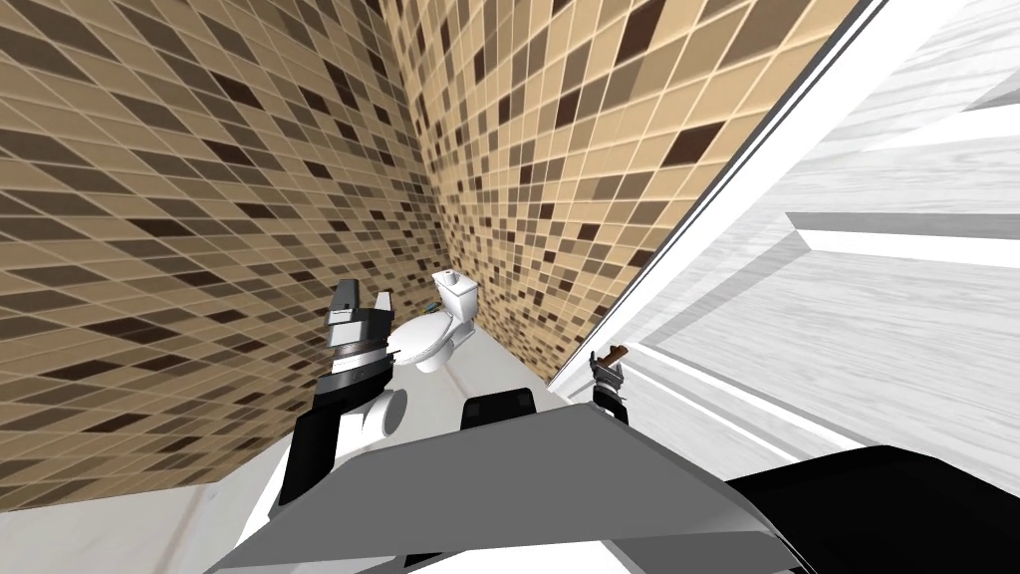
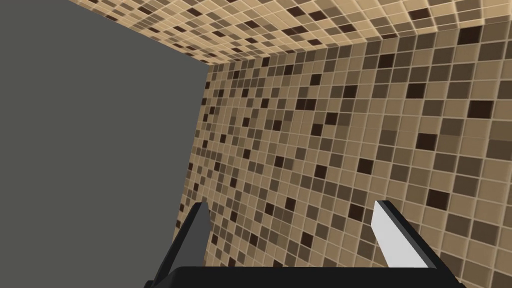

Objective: Pull the door open

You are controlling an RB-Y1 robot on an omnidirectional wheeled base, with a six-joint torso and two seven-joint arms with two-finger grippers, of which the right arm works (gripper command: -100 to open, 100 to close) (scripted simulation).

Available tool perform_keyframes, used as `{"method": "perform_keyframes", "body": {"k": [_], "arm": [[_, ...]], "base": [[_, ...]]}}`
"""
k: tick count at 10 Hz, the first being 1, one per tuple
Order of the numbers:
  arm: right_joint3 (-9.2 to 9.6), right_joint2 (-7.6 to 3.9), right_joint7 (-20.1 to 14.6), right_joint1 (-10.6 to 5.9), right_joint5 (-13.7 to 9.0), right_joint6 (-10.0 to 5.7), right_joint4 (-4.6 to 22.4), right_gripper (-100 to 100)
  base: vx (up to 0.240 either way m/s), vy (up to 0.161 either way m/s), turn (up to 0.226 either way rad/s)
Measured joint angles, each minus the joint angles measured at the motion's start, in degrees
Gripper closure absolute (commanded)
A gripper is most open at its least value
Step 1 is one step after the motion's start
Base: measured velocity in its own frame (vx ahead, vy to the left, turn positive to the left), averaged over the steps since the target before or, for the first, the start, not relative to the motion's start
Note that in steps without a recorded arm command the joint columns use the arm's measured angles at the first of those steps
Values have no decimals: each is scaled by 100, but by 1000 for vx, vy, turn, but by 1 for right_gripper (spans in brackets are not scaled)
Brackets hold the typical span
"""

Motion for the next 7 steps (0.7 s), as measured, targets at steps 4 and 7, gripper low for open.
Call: {"method": "perform_keyframes", "body": {"k": [4,7], "arm": [[-38,-24,21,0,-15,-18,-8,100],[-14,-74,-23,-15,11,-45,9,100]], "base": [[-7,-1,-12],[-82,63,10]]}}
